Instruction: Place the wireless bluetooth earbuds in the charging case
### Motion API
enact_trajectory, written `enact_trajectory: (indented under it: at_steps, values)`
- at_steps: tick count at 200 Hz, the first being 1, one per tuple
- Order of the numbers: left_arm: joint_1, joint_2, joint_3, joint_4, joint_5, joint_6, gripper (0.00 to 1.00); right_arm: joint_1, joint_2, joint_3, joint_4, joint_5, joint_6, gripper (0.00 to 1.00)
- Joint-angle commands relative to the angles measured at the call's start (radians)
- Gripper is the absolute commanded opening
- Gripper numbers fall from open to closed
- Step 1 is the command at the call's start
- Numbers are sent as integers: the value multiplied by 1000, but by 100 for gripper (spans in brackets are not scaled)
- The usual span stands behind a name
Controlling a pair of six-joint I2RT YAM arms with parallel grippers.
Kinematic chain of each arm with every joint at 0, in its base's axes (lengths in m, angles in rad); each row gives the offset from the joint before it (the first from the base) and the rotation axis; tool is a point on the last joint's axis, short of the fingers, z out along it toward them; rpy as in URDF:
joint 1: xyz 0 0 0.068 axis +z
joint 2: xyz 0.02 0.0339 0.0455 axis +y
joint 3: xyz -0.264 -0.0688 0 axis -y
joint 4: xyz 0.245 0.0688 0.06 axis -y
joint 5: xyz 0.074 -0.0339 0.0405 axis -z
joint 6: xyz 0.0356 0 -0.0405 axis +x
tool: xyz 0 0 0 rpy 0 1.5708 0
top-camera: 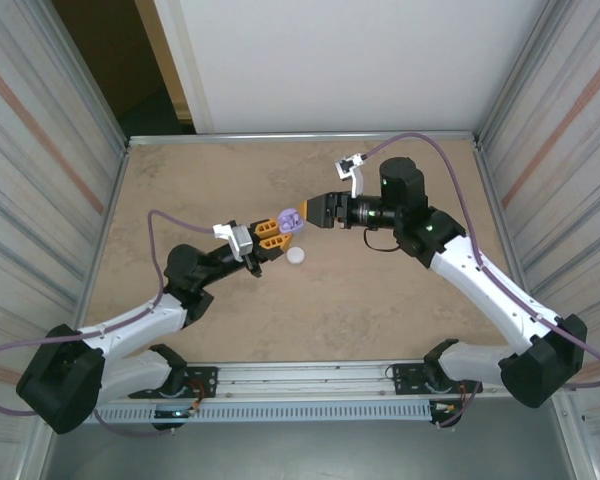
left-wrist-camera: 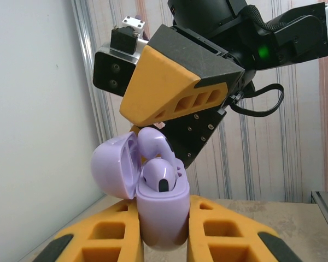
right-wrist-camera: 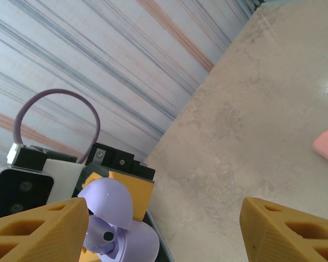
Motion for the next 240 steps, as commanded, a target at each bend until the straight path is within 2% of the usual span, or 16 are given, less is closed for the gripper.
enact_trajectory:
  at_steps: [1, 136, 164, 215, 240]
  values:
    - [-6, -12, 21, 45, 2, 22, 0, 11, 9, 38, -21, -6, -6, 72]
    - [-7, -25, 15, 8, -18, 11, 0, 17, -42, 39, -41, 45, -47, 72]
    - [-8, -34, 8, 5, -23, 10, 0, -2, -102, -18, 22, 96, -59, 74]
    - [-8, -44, 3, -8, -28, 11, 0, -30, -193, -87, 76, 115, -92, 77]
    - [-9, -47, 1, -7, -29, 5, 0, -37, -227, -118, 86, 139, -108, 83]
